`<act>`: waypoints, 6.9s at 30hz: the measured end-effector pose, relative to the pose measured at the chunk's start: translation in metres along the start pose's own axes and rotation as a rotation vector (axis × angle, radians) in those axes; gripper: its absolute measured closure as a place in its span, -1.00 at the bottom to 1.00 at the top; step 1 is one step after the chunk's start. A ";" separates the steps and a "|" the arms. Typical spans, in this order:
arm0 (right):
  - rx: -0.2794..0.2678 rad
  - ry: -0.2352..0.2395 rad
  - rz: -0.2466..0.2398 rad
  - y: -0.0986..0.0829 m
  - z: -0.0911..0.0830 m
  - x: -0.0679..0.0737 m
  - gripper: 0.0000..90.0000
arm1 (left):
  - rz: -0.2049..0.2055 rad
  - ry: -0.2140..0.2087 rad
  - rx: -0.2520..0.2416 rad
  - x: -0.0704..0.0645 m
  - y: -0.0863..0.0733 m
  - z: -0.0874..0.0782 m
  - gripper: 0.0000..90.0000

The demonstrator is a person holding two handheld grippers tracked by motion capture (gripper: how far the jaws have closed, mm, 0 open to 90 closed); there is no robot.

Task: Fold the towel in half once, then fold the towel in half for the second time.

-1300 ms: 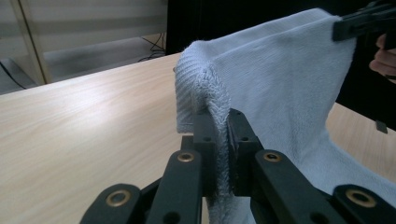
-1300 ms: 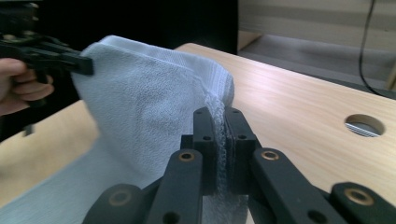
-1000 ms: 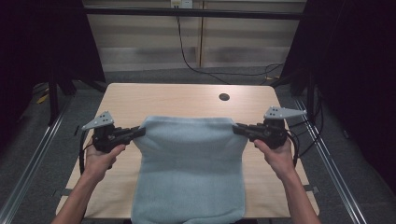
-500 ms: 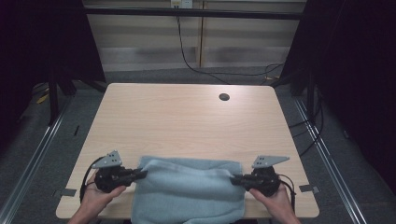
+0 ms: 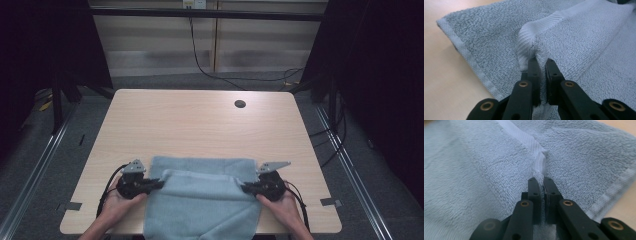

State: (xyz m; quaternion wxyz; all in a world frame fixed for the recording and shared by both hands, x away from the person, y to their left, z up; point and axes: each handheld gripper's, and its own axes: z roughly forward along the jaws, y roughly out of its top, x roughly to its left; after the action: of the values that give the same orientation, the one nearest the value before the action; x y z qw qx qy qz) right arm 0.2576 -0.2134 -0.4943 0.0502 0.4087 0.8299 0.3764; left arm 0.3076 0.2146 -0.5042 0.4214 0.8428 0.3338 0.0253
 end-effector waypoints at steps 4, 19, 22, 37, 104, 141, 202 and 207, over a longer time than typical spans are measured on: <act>-0.016 -0.063 0.025 0.025 0.016 -0.028 0.92 | -0.038 0.014 -0.012 0.026 0.021 0.017 0.88; -0.080 -0.158 0.091 0.078 0.056 -0.089 0.92 | -0.093 0.138 -0.059 0.083 0.070 0.057 0.88; -0.093 -0.177 0.100 0.080 0.059 -0.093 0.92 | -0.108 0.144 -0.060 0.089 0.076 0.061 0.88; -0.111 -0.259 0.178 0.097 0.068 -0.110 0.92 | -0.176 0.185 -0.090 0.105 0.095 0.079 0.88; -0.266 0.110 0.031 -0.051 -0.086 0.056 0.66 | 0.062 -0.143 -0.173 -0.074 -0.040 -0.078 0.76; 0.030 0.351 -0.139 -0.053 -0.041 0.093 0.37 | 0.091 -0.316 -0.042 -0.073 -0.040 -0.053 0.31; -0.075 -0.042 0.076 0.045 0.032 -0.085 0.18 | -0.045 -0.002 -0.036 0.065 0.027 0.015 0.45; -0.062 -0.007 0.078 0.044 0.030 -0.084 0.26 | -0.041 -0.032 -0.028 0.064 0.025 0.015 0.77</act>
State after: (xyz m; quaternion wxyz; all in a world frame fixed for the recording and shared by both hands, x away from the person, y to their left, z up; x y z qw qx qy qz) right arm 0.3529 -0.2389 -0.5052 0.0511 0.4403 0.8012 0.4020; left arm 0.3757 0.2309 -0.5106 0.4390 0.8301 0.3437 0.0078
